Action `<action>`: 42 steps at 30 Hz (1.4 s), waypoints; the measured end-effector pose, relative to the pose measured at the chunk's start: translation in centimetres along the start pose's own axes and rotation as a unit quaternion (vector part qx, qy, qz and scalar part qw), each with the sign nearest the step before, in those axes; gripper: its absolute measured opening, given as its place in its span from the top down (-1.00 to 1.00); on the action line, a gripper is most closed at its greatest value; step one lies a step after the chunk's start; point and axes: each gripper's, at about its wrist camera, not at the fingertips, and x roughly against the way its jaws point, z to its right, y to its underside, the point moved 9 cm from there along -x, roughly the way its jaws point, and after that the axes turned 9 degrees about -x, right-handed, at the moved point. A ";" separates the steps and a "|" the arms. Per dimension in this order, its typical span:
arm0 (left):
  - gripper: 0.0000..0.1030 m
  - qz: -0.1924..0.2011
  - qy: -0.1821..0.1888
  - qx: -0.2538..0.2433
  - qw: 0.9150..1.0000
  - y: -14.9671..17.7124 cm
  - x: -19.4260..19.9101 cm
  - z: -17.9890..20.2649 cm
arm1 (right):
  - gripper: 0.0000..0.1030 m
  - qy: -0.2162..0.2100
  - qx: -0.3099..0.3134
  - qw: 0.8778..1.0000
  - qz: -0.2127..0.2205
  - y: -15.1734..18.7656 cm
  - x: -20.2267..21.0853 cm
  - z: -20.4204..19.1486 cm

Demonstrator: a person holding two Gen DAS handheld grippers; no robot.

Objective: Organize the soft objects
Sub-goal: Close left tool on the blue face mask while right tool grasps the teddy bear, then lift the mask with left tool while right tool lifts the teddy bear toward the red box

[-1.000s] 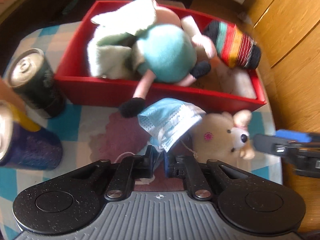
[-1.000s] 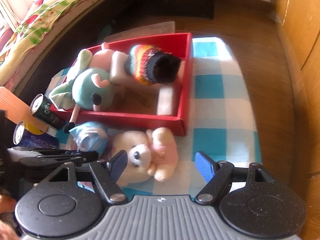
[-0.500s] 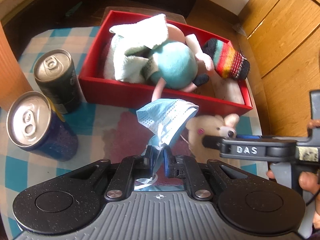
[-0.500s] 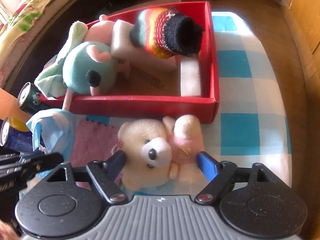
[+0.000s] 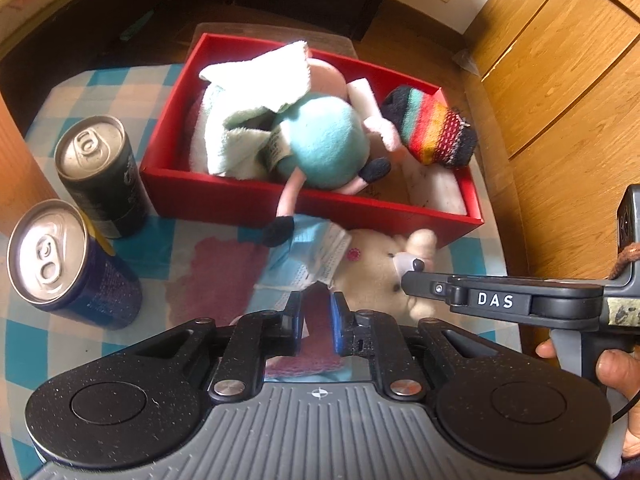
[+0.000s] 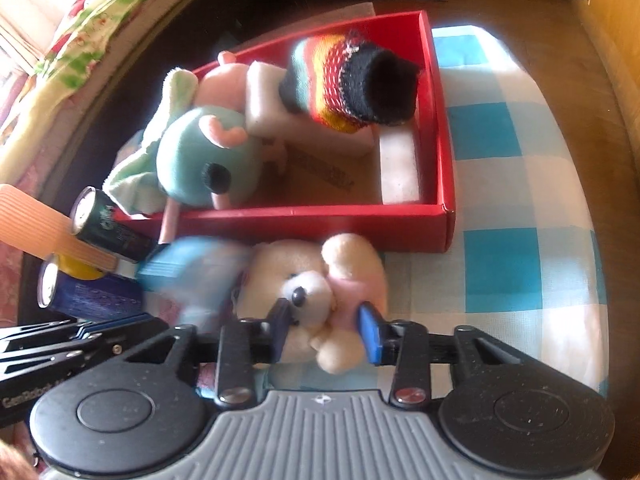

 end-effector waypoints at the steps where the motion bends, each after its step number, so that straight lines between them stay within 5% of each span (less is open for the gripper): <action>1: 0.74 0.000 0.000 0.000 1.000 0.0 0.0 0.1 | 0.98 0.001 0.004 1.000 0.000 0.1 0.0 0.0; 8: 0.55 -0.002 -0.022 -0.030 0.999 -0.6 -2.0 0.2 | 1.00 0.011 0.008 1.000 0.001 0.1 0.0 0.2; 10: 0.17 0.002 -0.034 -0.048 0.998 -1.1 -3.2 0.6 | 0.82 0.017 -0.004 1.000 0.007 0.0 0.1 0.5; 11: -0.24 0.000 -0.046 -0.058 0.997 -1.3 -3.9 0.6 | 0.58 0.025 -0.008 1.000 0.011 -0.2 0.2 0.8; 12: -0.31 0.000 -0.063 -0.065 0.996 -1.3 -4.6 0.5 | 0.33 0.033 -0.011 0.999 0.013 -0.3 0.2 1.1; 16: -0.18 -0.010 -0.071 -0.056 0.996 -1.3 -6.9 0.1 | 0.28 0.028 -0.009 0.999 0.015 -0.6 0.7 1.1; 17: -0.15 -0.013 -0.073 -0.048 0.996 -1.3 -7.3 -0.2 | 0.13 0.031 -0.009 0.999 0.017 -0.7 0.6 1.2; 18: 0.02 -0.019 -0.072 -0.038 0.996 -1.2 -7.7 -0.5 | -0.03 0.037 -0.009 0.999 0.018 -0.9 0.2 1.4; 20: 0.52 -0.042 -0.075 -0.013 0.996 -0.7 -8.1 -1.4 | -0.04 0.036 -0.018 0.999 0.018 -1.1 -0.2 1.5; 23: 0.81 -0.050 -0.070 -0.010 0.996 -0.4 -7.6 -2.0 | -0.04 0.027 -0.031 0.999 0.024 -1.9 0.0 1.4; 28: 0.85 -0.043 -0.044 0.010 0.998 -0.1 -5.9 -2.6 | -0.04 -0.004 -0.072 0.997 0.002 -1.9 -1.7 1.4; 31: 0.84 -0.040 -0.038 0.008 0.998 0.0 -5.2 -2.5 | 0.14 -0.005 -0.058 0.998 -0.003 -1.1 -2.7 0.2; 35: 0.81 -0.038 -0.036 0.013 0.999 0.1 -4.4 -2.7 | 1.00 -0.021 -0.034 0.999 -0.006 -0.7 -1.5 -1.1; 42: 0.80 -0.027 -0.017 0.021 0.999 -0.2 -3.1 -2.5 | 1.00 -0.033 -0.034 0.999 -0.012 0.5 -1.0 -0.5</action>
